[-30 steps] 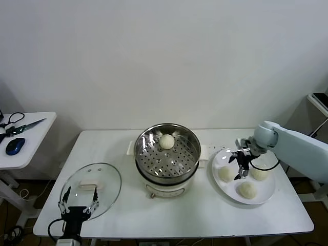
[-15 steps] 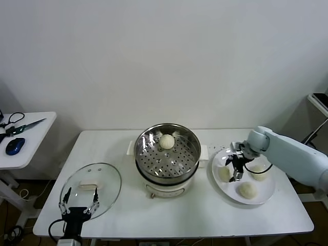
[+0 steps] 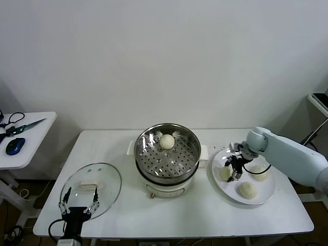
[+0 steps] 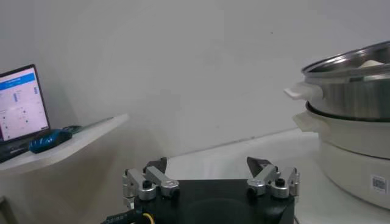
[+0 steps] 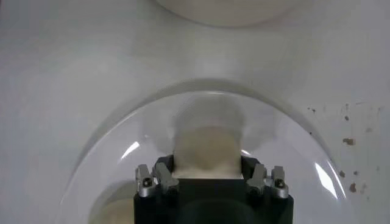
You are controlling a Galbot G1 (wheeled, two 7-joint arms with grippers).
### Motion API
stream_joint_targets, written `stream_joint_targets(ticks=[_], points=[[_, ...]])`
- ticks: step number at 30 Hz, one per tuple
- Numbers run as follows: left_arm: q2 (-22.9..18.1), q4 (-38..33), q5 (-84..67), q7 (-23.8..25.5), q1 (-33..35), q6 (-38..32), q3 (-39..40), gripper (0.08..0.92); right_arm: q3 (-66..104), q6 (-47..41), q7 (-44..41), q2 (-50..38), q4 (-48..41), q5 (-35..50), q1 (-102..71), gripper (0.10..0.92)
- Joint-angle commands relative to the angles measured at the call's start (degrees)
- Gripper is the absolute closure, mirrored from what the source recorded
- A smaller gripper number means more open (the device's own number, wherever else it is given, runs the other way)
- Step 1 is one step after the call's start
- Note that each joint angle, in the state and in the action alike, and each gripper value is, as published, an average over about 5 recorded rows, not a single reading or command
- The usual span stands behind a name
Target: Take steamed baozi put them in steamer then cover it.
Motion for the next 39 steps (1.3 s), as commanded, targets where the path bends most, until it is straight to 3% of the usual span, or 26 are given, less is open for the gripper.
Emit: stream_joint_targets(ticks=[1,11,18,24,39], points=[[0.0,0.0,0.0,0.0,0.1,-0.1,0.0,0.177,-0.4,0.0,-0.1,-0.4,0.4,0.5,1.5,0.349],[0.1,-0.5,-0.2,0.1,0.2,0.0,0.7,0.177,-14.3,-0.1,-1.1,-0.6,3.0,13.8,24.1,0.358],[0.0,-0.7,-0.1,0.2,-0.3,0.0,2.4,0.177,-24.6,-1.9,-1.0,5.8,4.7,28.3,41.3,0.355],[0.3,-1.0,-0.1,0.3,0.0,-0.1,3.4,0.177,-26.3,-5.2,0.5,13.2,7.3,36.9,44.6,0.355],[0.3,-1.5,-0.2,0.4,0.5,-0.7,3.3,0.177,-27.3,-8.6,5.9,32.3,4.8,39.0,34.5,0.355]])
